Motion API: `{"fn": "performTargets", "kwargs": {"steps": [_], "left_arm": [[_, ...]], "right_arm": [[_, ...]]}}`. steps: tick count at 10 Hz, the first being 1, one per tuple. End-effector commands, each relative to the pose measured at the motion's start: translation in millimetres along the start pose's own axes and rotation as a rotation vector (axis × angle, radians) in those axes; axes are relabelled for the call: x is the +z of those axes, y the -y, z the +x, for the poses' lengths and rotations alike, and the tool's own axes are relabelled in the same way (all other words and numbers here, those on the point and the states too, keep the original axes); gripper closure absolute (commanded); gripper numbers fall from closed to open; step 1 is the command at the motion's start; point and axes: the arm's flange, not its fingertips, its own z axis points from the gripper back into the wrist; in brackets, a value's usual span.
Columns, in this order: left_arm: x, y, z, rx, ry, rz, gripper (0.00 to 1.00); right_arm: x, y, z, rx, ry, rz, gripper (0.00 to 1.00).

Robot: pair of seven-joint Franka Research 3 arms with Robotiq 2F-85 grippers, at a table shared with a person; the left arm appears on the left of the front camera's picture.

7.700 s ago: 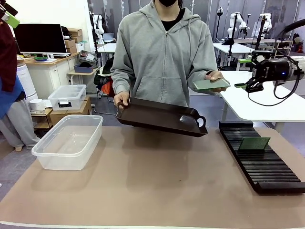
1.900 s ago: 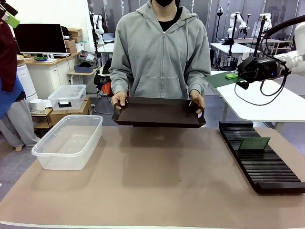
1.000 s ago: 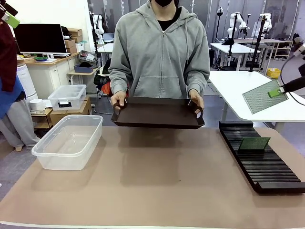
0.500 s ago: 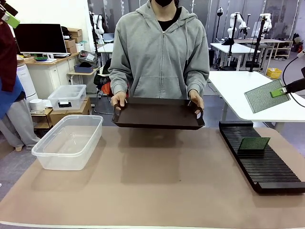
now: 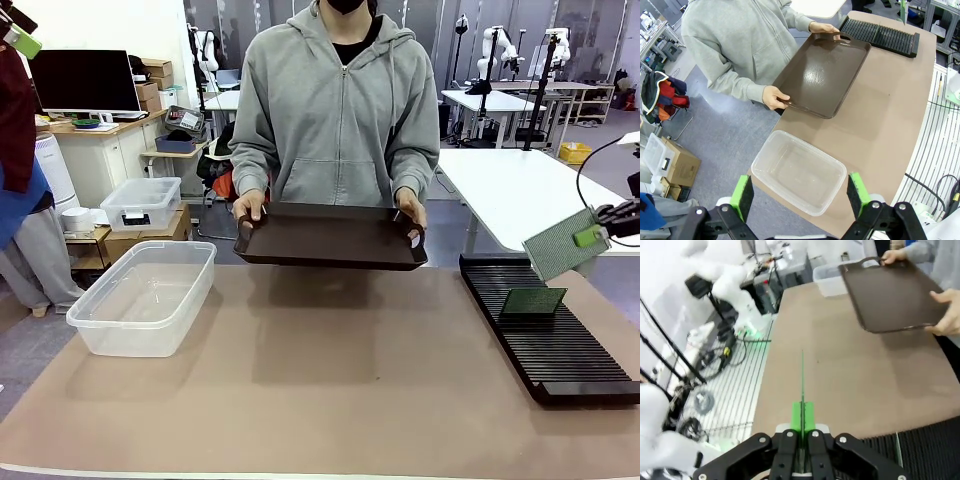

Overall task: Sort PCBs into racks and boxes based on the side picked up.
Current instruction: If the short side of the Blank PCB is picked up, insert it into the PCB Rack ; if the long side is picked up, place it in the Organizing box.

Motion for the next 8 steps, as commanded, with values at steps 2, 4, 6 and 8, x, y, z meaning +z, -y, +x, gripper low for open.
{"fn": "performTargets", "kwargs": {"steps": [2, 4, 6, 8], "left_arm": [[-1, 1, -1, 0.0, -0.003, 0.001, 0.0], [-1, 1, -1, 0.0, -0.003, 0.001, 0.0], [-1, 1, -1, 0.0, -0.003, 0.001, 0.0], [-1, 1, -1, 0.0, -0.003, 0.001, 0.0]], "right_arm": [[8, 7, -41, 0.233, -0.032, -0.009, 0.98], [17, 10, -70, 0.257, 0.002, -0.062, 0.98], [21, 16, -95, 0.238, 0.063, -0.111, 0.98], [19, 19, -94, 0.156, 0.173, -0.076, 0.98]]}}
